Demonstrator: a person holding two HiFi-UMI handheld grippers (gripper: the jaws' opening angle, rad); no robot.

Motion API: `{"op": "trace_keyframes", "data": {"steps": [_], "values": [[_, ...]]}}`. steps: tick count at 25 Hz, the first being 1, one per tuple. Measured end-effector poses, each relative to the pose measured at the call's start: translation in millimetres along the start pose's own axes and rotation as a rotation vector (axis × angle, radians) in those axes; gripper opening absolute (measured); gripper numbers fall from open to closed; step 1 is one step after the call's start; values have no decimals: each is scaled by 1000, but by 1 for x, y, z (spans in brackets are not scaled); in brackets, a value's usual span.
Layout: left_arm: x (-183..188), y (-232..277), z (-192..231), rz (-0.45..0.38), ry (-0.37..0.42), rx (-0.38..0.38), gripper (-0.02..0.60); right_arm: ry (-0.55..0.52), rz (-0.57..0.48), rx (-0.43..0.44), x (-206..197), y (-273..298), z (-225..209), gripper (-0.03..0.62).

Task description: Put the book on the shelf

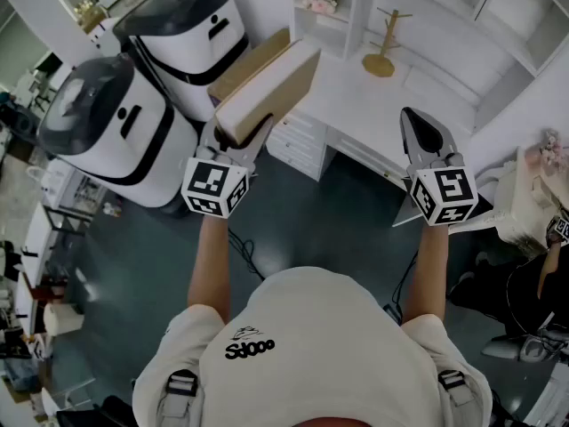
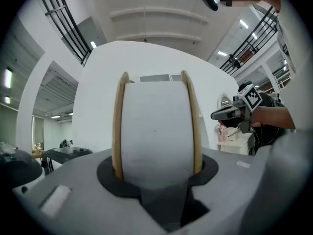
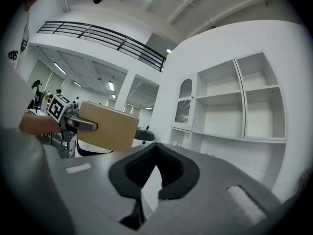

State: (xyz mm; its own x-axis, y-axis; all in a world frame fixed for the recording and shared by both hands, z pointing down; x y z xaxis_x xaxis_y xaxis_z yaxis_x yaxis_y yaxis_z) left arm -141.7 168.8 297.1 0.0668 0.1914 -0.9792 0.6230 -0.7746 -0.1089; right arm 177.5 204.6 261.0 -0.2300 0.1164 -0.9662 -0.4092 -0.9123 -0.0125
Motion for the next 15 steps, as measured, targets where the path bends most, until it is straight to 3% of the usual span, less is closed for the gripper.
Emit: {"op": "trace_keyframes", "data": {"steps": [8,15], "values": [[-5,-8,11,0,-10,-7,236,33,-9,7,0,8,16,0],[-8,-22,34,-3,-16,-12,236,23,-12,-65,8,24,32,0]]}}
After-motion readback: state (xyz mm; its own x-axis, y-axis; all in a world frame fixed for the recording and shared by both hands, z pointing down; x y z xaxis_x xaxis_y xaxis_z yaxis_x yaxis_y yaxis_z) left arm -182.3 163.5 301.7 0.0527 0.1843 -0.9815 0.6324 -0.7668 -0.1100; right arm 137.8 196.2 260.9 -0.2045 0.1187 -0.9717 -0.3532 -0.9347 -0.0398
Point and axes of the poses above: the fingertips, and each gripper's own axes: y forward along the fingers, z to its left, x out of its top, the point moved 7 cm from there along -y, backward along the fingers, and after that the axes turned 3 degrees about -z, right-handed, at the moved point
